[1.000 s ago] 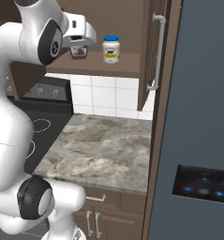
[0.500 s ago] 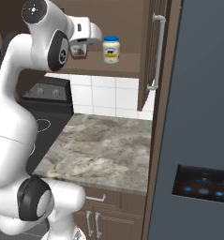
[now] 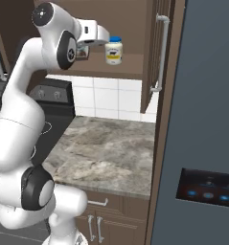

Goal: Take 2 condiments from the cabinet and move them on the counter near the stove.Make sure the condiments are lined up with each other, next to each other.

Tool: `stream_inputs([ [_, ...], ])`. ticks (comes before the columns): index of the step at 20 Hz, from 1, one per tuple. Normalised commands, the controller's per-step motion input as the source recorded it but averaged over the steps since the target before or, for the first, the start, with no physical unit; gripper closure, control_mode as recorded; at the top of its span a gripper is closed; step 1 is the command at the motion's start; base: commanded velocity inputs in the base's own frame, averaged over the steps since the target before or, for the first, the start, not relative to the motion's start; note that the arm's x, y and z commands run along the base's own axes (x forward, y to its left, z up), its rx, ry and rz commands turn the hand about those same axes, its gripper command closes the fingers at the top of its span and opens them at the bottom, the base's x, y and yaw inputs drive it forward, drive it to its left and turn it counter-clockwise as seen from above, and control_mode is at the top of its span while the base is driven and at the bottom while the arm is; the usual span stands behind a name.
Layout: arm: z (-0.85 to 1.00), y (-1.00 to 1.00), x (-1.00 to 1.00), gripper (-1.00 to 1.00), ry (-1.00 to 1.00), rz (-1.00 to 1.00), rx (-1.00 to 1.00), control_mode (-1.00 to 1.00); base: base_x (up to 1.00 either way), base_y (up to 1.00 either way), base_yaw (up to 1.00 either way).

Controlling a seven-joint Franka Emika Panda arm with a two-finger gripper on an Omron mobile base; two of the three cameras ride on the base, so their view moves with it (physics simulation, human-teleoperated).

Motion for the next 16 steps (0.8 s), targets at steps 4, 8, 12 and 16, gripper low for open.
stream_inputs([
  [4,0.0,-0.1,0.36,-1.0,0.07,-0.04,0.03,-1.0,0.0,0.0,0.0],
  [8,0.0,-0.06,0.2,-1.0,0.01,0.0,0.04,-1.0,0.0,0.0,0.0],
  [12,0.0,-0.07,0.18,-1.0,0.0,0.0,0.06,-1.0,0.0,0.0,0.0],
  [16,0.0,-0.06,0.16,-1.0,0.0,0.0,0.05,-1.0,0.0,0.0,0.0],
])
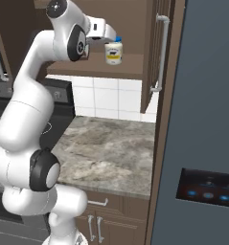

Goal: Take 2 condiments from the cabinet and move them on the counter near the stove.Make sure the condiments are lined up with each other, next to each other.

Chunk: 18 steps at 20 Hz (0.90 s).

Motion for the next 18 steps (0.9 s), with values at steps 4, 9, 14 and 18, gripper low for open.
stream_inputs([
  [4,0.0,-0.01,0.23,-1.0,0.0,0.0,0.04,-1.0,0.0,0.0,0.0],
  [9,0.0,-0.01,0.33,-1.0,0.0,0.0,0.04,-1.0,0.0,0.0,0.0],
  [14,0.0,-0.07,0.27,-1.0,0.0,-0.02,0.02,-1.0,0.0,0.0,0.0],
  [18,0.0,-0.21,0.18,-1.0,0.0,-0.05,0.0,-1.0,0.0,0.0,0.0],
])
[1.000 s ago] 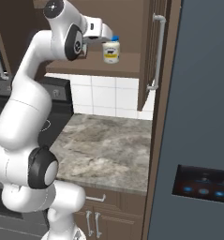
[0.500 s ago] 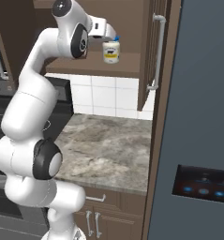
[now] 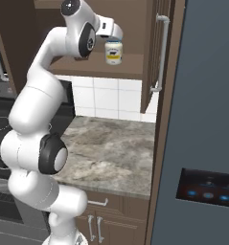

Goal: Take 2 condiments from the cabinet and move them on the counter near the stove.Make sure the condiments are lined up with each other, next to each other.

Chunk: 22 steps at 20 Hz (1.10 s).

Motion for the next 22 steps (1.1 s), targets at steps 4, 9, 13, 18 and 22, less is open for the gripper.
stream_inputs([
  [4,0.0,-0.11,0.17,-1.0,0.0,-0.04,0.0,-1.0,0.0,0.0,0.0],
  [9,-0.03,0.0,0.11,-1.0,0.0,-0.02,0.0,-1.0,0.0,0.0,0.0],
  [13,-0.05,0.0,0.03,-1.0,0.0,0.0,0.02,-1.0,0.0,0.0,0.0],
  [18,-0.11,0.0,0.01,-1.0,0.0,0.0,0.01,-1.0,0.0,0.0,0.0],
  [22,-0.07,0.0,0.13,-1.0,0.0,0.0,0.0,-1.0,0.0,0.0,0.0],
])
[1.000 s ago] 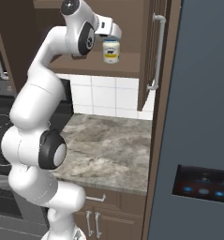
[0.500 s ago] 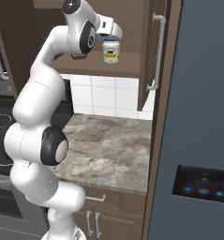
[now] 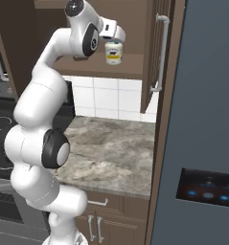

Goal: Take 2 condiments from the cabinet and move them on the counter near the stove.Make sure the condiments are lined up with each other, next to each other.

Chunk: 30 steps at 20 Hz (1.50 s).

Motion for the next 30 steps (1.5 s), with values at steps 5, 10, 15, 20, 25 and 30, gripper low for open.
stream_inputs([
  [5,0.0,0.0,0.22,-1.0,0.0,0.0,0.0,-1.0,0.0,0.0,0.0],
  [10,0.0,0.0,0.3,-1.0,0.0,0.0,0.01,-1.0,0.0,0.0,0.0],
  [15,0.0,0.0,0.3,-1.0,0.0,0.0,0.01,-1.0,0.0,0.0,0.0],
  [20,0.0,0.0,0.28,-1.0,0.0,0.0,0.01,-1.0,0.0,0.0,0.0],
  [25,0.0,-0.05,0.27,-1.0,0.0,0.0,0.02,-1.0,0.0,0.0,0.0],
  [30,0.0,-0.01,0.24,-1.0,0.0,0.0,0.01,-1.0,0.0,0.0,0.0],
])
